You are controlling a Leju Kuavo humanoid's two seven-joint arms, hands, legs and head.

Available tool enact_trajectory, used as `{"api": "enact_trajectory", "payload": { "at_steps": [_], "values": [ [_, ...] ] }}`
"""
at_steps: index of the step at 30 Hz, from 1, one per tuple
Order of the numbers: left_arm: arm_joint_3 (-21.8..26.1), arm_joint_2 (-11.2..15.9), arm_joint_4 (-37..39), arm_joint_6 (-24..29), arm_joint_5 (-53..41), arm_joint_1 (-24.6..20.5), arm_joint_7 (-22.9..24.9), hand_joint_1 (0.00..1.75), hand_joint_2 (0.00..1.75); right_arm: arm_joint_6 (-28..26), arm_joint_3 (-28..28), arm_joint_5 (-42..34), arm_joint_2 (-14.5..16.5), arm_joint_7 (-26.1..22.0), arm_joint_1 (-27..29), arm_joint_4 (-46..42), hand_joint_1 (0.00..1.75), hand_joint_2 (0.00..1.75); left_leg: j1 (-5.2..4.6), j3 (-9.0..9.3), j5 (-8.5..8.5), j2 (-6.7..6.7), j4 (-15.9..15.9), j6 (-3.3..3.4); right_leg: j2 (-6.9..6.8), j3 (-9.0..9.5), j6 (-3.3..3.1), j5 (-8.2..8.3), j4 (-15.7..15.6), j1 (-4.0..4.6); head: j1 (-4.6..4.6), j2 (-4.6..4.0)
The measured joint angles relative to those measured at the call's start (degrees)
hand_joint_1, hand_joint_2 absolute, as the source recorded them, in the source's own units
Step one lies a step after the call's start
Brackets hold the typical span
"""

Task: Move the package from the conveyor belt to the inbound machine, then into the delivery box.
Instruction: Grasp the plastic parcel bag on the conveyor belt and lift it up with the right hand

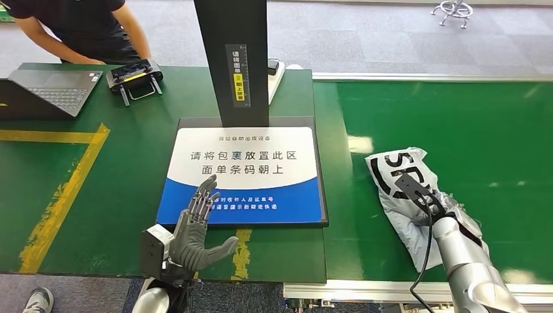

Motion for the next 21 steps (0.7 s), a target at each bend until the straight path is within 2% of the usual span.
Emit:
{"api": "enact_trajectory", "payload": {
  "at_steps": [10, 21],
  "values": [
    [-0.42, 0.0, 0.7, 1.19, 0.62, 0.03, -0.62, 0.0, 1.75, -3.83, 0.0, -0.06, 0.64, -2.72, -0.08, 0.15, 1.75, 1.75, 0.0, 0.04, 0.0, 0.0, 0.0, 0.0, 0.0, 0.06, 0.0, 0.0, 0.0, -0.01, 0.01, 0.0],
    [-0.74, 0.37, 0.76, 1.44, 0.85, 0.16, -0.87, 0.0, 1.75, -9.2, 0.02, -2.02, 2.07, -9.58, 1.32, -0.75, 1.75, 1.75, 0.0, 0.01, 0.0, 0.0, -0.01, 0.0, 0.0, 0.04, 0.0, 0.0, 0.01, -0.01, 0.0, 0.0]
  ]
}}
